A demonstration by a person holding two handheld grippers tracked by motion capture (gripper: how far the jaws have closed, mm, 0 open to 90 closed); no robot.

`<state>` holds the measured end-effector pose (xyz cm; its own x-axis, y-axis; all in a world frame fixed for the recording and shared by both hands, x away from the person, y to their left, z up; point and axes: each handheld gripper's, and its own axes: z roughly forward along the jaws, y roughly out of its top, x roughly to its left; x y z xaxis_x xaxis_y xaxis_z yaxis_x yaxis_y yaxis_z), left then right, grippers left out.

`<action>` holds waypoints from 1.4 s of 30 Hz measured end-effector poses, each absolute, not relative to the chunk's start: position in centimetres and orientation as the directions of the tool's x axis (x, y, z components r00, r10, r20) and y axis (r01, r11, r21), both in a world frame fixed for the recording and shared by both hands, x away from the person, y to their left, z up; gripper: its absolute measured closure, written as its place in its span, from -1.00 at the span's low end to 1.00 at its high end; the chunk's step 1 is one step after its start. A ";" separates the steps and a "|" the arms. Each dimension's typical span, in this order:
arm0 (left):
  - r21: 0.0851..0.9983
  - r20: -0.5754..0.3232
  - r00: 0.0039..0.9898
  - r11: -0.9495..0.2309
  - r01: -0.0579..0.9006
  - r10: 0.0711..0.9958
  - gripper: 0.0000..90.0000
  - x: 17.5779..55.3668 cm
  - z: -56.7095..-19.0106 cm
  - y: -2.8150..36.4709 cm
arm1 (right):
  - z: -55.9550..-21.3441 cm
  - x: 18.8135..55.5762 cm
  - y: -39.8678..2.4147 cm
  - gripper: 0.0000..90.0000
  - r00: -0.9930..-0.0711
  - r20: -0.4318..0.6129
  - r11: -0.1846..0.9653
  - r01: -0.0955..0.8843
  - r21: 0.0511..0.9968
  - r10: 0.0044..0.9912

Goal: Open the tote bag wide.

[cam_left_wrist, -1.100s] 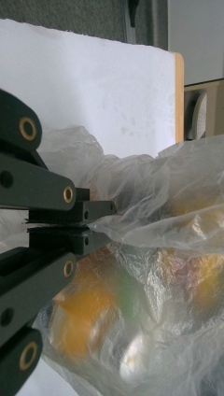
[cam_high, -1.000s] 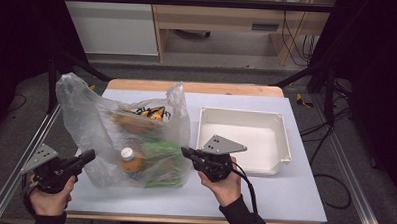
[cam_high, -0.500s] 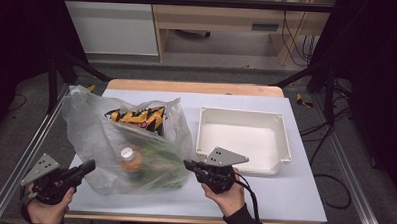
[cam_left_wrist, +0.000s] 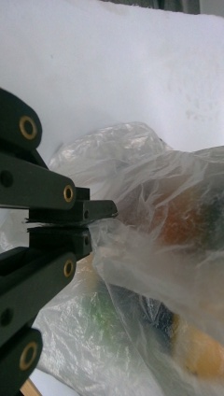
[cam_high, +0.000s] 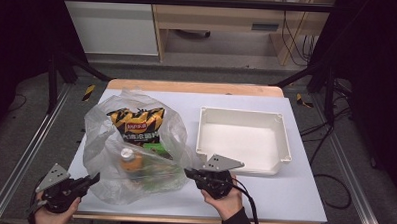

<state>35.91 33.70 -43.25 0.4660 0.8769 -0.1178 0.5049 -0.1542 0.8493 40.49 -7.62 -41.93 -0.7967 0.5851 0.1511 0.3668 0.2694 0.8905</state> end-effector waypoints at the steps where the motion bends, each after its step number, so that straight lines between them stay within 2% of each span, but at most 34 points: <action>1: 0.844 -0.117 0.465 -0.158 0.512 0.877 0.96 36.0 -43.5 33.6 | -42.2 40.5 -7.6 0.99 -0.795 0.151 0.272 0.370 0.888 0.587; 11: 0.790 -0.079 0.461 -0.227 0.570 0.884 0.93 36.9 -45.1 32.8 | -44.3 40.9 -7.3 0.96 -0.769 0.145 0.302 0.407 0.862 0.622; 16: 0.766 -0.035 0.466 -0.276 0.581 0.884 0.93 37.2 -45.7 32.3 | -45.4 40.9 -6.9 0.96 -0.761 0.122 0.329 0.412 0.850 0.638; 27: 0.741 -0.002 0.466 -0.312 0.595 0.885 0.87 37.7 -46.7 31.9 | -47.2 41.2 -6.4 0.95 -0.736 0.116 0.354 0.450 0.820 0.667; 38: 0.724 0.041 0.482 -0.358 0.589 0.875 0.68 38.1 -47.4 31.5 | -49.0 41.7 -5.7 0.91 -0.720 0.122 0.388 0.500 0.775 0.683; 42: 0.734 0.032 0.472 -0.341 0.587 0.881 0.45 38.1 -47.3 31.7 | -48.8 41.7 -5.8 0.67 -0.719 0.121 0.385 0.498 0.777 0.685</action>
<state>38.06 31.75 -47.33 0.4716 0.8813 0.0318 0.5870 -0.3406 0.7345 41.71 -5.76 -48.81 -0.7185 0.6848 0.1214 0.4980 0.3846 0.7773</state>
